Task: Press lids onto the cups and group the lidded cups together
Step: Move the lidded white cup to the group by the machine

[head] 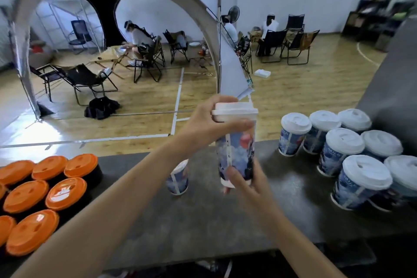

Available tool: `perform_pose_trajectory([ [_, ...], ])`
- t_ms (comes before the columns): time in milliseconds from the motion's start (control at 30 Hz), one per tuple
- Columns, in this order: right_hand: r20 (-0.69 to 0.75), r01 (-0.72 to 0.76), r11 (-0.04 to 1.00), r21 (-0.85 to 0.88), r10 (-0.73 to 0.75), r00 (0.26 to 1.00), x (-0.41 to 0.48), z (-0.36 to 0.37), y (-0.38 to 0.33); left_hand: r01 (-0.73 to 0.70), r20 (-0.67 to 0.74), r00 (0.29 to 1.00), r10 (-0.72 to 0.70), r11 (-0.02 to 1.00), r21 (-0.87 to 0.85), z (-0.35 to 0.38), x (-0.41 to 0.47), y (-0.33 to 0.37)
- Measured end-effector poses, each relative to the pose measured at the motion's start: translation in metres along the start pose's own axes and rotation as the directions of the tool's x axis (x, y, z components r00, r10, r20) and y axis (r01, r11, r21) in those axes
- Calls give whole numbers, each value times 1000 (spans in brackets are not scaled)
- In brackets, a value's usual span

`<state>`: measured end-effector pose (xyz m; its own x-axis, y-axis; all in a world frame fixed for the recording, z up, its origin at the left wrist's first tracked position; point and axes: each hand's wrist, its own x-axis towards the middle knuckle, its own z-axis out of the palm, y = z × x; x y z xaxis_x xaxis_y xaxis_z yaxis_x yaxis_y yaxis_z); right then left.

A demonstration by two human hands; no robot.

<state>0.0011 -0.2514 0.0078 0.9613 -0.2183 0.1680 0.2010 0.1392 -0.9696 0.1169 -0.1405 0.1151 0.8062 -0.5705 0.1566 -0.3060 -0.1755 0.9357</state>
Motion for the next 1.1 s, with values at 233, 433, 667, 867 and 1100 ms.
perform_pose_trajectory([
  [233, 296, -288, 845, 451, 162, 941, 13, 15, -68, 2, 79, 996, 39, 884, -467, -20, 10, 38],
  [433, -19, 45, 988, 145, -43, 999, 30, 21, -112, -181, -135, 980, 144, 929, -324, -32, 23, 85],
  [667, 229, 0, 925, 379, -94, 969, 52, 22, -160, -28, 138, 981, 137, 805, -593, -34, 40, 140],
  [867, 132, 124, 937, 325, -175, 976, 69, 10, -173, -203, -85, 979, 186, 837, -507, -23, 61, 155],
  [1100, 293, -27, 885, 465, -125, 948, 87, -7, -190, -236, -84, 971, 225, 831, -503, -18, 85, 165],
])
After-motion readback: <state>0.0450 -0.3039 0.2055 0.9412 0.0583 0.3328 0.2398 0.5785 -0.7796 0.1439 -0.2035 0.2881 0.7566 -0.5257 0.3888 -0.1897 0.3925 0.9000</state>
